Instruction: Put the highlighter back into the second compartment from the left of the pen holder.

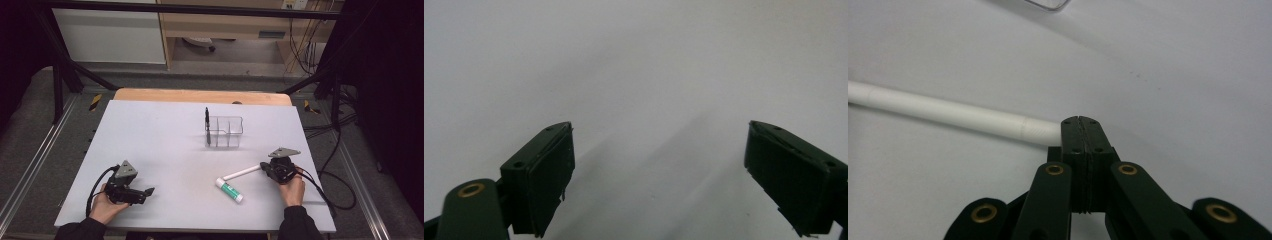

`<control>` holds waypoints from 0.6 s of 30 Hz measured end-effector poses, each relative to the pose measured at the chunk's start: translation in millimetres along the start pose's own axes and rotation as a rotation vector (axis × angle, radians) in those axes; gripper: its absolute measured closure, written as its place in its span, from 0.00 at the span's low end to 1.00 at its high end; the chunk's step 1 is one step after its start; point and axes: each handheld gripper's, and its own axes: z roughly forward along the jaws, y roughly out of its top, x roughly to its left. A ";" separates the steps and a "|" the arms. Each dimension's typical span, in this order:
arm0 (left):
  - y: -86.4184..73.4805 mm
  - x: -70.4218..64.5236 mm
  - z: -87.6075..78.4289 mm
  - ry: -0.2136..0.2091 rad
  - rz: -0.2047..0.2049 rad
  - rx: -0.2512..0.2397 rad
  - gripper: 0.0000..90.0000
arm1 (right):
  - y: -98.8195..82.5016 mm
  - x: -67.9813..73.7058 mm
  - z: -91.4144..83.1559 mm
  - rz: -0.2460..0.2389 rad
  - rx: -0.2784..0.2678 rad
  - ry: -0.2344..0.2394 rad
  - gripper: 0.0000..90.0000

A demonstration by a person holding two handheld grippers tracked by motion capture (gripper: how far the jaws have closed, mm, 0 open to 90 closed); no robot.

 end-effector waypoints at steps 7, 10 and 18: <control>0.8 -1.7 0.5 0.002 0.003 0.002 0.14 | 1.3 2.3 0.3 -0.009 -0.008 0.007 1.00; 1.2 -1.7 1.3 0.002 0.004 0.002 0.14 | 8.0 -3.2 -1.9 -0.014 -0.036 -0.022 1.00; 1.1 -0.6 2.2 0.003 0.003 0.006 0.14 | 18.8 -14.6 16.0 -0.001 -0.034 -0.032 1.00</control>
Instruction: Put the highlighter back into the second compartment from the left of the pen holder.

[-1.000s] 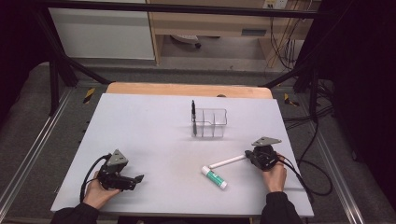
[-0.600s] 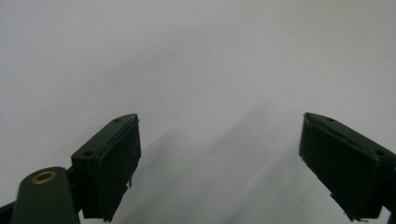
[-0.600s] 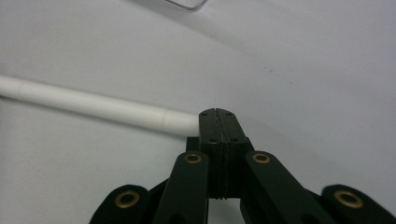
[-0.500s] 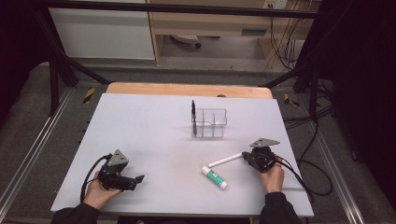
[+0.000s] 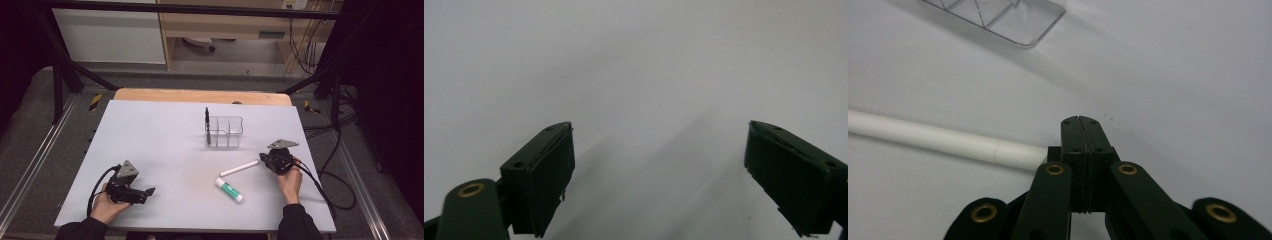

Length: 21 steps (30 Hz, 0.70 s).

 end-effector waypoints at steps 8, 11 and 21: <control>0.3 -1.5 0.0 -0.001 0.007 0.001 0.14 | 1.3 1.4 12.3 -0.022 0.016 0.028 1.00; 0.3 -0.8 0.2 -0.002 0.005 0.002 0.14 | 2.2 3.9 14.9 -0.017 0.010 0.038 1.00; 0.8 -2.0 -0.1 0.000 0.010 -0.001 0.14 | 3.2 15.7 15.6 -0.023 0.004 0.060 1.00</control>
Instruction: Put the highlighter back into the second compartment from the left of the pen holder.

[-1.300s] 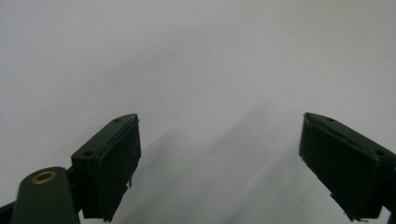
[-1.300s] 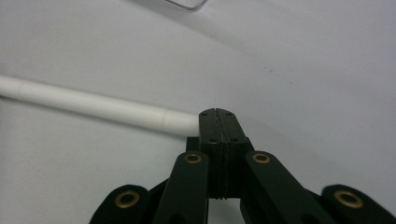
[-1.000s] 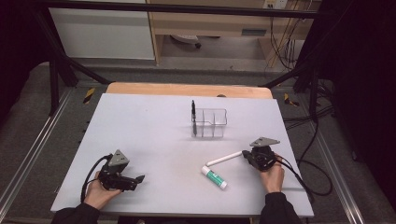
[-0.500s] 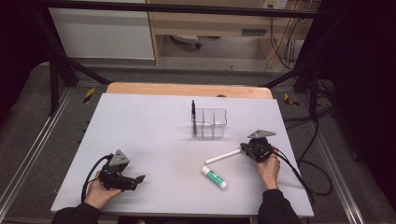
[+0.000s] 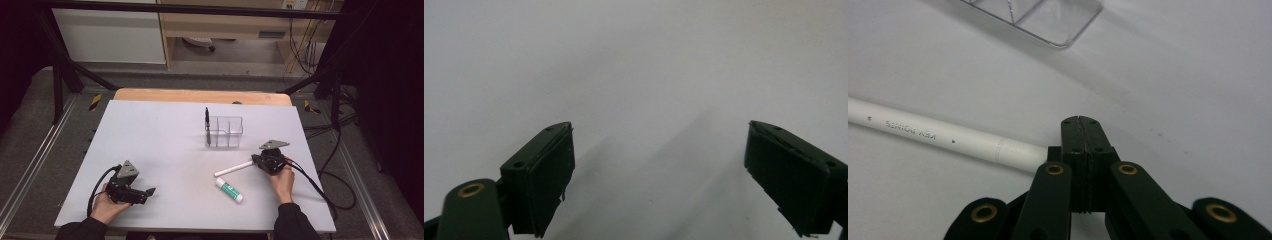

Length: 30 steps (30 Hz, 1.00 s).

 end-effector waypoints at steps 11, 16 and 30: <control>2.5 -4.9 1.2 -0.010 0.022 0.001 0.14 | 3.5 25.4 2.4 -0.006 -0.016 0.043 1.00; 6.6 -9.4 2.3 -0.018 0.032 -0.006 0.14 | 5.0 33.9 5.5 -0.011 -0.015 0.065 1.00; 31.9 -31.2 15.9 -0.034 0.111 0.013 0.13 | 8.5 46.6 9.3 -0.017 -0.019 0.090 1.00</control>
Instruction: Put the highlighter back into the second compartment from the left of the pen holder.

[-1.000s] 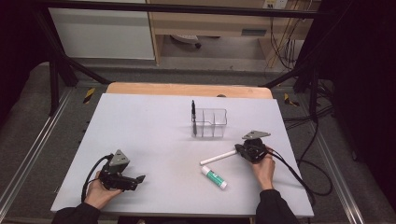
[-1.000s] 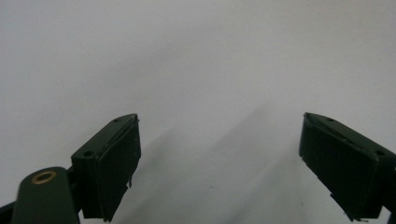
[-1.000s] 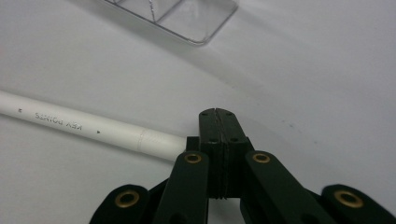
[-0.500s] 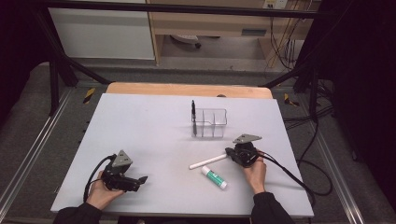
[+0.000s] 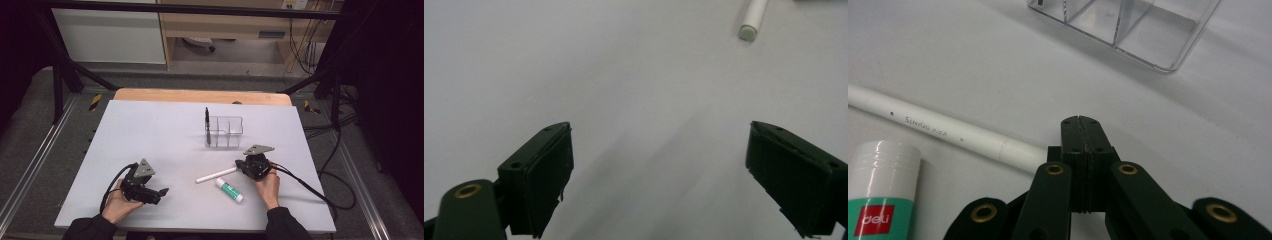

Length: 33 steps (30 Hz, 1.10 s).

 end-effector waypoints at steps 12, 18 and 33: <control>43.4 -21.3 21.6 -0.043 0.067 0.005 0.14 | -2.9 -7.6 -36.7 -0.027 -0.047 0.026 0.70; 64.4 -37.6 43.8 -0.063 0.113 0.040 0.20 | -16.7 -11.4 -56.0 -0.007 -0.064 0.066 0.45; 94.8 -57.6 83.0 -0.115 0.195 0.133 0.57 | -41.9 -20.0 -75.1 0.040 -0.066 0.072 0.08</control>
